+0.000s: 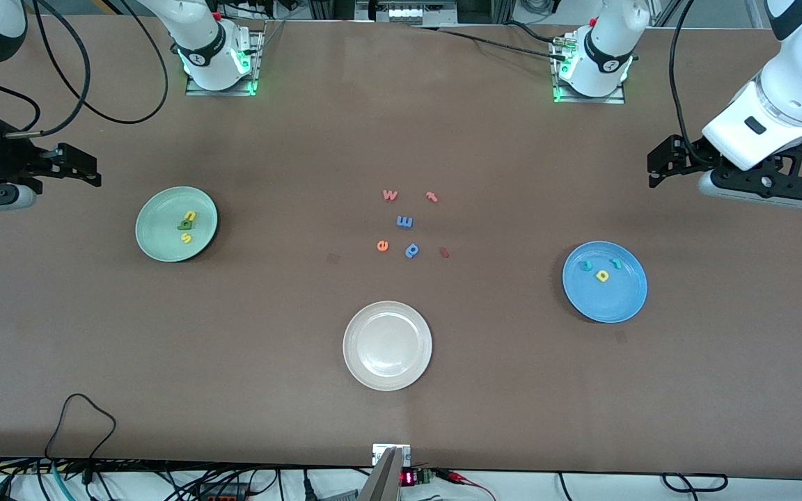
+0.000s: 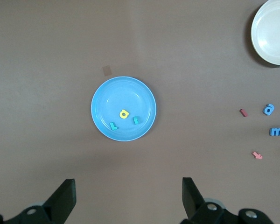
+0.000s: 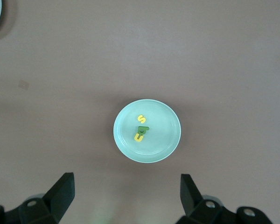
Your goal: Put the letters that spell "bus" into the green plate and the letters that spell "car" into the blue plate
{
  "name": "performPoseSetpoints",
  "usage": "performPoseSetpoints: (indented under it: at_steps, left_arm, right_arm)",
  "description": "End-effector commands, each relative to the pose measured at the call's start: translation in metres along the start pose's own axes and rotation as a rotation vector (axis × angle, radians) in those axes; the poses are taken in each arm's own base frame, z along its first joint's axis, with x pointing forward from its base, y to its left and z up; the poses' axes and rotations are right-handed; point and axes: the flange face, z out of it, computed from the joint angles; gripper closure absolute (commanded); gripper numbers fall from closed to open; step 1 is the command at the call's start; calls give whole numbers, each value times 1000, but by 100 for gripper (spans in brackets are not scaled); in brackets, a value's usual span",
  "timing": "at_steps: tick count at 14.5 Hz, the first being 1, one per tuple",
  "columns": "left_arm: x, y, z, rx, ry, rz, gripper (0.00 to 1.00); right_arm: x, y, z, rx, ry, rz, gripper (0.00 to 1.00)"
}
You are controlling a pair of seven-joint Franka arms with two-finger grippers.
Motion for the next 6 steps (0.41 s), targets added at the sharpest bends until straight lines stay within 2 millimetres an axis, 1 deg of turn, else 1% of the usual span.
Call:
performPoseSetpoints:
  at_steps: [1,3,5,6]
  left_arm:
    - [8,-3,-3,25,5,0,0]
    - [13,-11,3,22,0,-9,0]
    - [20,-13,14,17,-11,-18,0]
    - [25,-14,4,17,23,-15,0]
  right_arm:
    - [-5,5,-7,19,-2,7,0]
    - [-4,5,-6,19,-3,8,0]
    - [-5,5,-7,19,-2,7,0]
    - [-5,4,-7,19,-2,5,0]
